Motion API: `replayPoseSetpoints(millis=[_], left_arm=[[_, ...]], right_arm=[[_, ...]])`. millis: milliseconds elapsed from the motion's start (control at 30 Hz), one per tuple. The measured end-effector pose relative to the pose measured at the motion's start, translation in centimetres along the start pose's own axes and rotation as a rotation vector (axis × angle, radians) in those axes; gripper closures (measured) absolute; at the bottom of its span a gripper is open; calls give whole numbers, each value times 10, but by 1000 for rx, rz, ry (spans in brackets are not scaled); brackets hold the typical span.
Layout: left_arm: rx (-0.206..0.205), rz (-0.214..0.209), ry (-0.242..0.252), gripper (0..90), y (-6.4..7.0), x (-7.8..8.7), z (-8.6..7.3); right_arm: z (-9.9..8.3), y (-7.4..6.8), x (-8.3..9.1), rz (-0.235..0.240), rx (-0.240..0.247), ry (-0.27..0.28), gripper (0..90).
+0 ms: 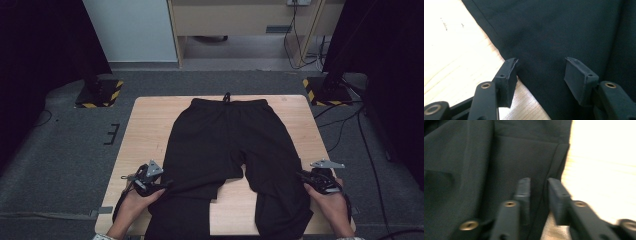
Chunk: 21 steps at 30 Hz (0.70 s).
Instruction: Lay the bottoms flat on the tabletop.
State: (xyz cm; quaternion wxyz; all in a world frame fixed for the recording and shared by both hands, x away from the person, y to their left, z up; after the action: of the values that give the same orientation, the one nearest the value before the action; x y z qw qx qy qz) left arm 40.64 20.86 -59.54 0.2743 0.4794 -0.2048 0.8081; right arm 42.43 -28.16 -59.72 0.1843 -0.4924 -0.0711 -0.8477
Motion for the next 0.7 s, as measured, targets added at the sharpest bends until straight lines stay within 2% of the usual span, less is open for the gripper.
replayPoseSetpoints(millis=[67,133,167,200,233,267,333,367,433,567,600,633,667,700], left_arm=[[0,0,0,423,0,0,0],[1,0,0,423,0,0,0],[2,-1,0,423,0,0,0],[3,-2,0,422,0,0,0],[3,-2,1,422,0,0,0],[3,-2,0,423,0,0,0],[2,-2,0,422,0,0,0],[4,-2,-1,421,0,0,0],[5,-4,-1,417,0,0,0],[3,0,-1,417,0,0,0],[2,1,-2,417,0,0,0],[2,1,-2,417,0,0,0],[2,1,-1,417,0,0,0],[2,1,-1,417,0,0,0]], right_arm=[[-2,0,1,1,20,-13,879],[-3,2,2,-9,21,-19,885],[-3,13,3,-50,1,-20,886],[-3,17,3,-56,-9,-18,879],[-2,23,4,-70,-34,-14,856],[-1,26,5,-86,-37,-2,810],[3,22,10,-74,-50,29,668],[6,12,16,-51,-47,50,619],[11,-8,24,-23,-6,75,551],[16,-50,31,62,67,113,524],[17,-63,29,88,88,111,524],[17,-63,29,88,88,111,524],[18,-79,23,107,120,94,524],[18,-84,20,112,130,80,524]])
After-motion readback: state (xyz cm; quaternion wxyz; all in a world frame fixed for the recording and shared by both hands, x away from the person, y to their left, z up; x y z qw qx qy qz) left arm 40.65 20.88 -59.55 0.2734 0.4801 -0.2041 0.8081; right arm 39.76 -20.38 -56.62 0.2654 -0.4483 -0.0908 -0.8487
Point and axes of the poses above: each handheld gripper's, and its own axes: x roughly backward along the jaws, z roughly out of its top, y roughly to its right, the point moved 10 cm from there along -x, roughly forward along the jaws, and after that the axes turned 14 degrees about -y, right-handed, at the moved point
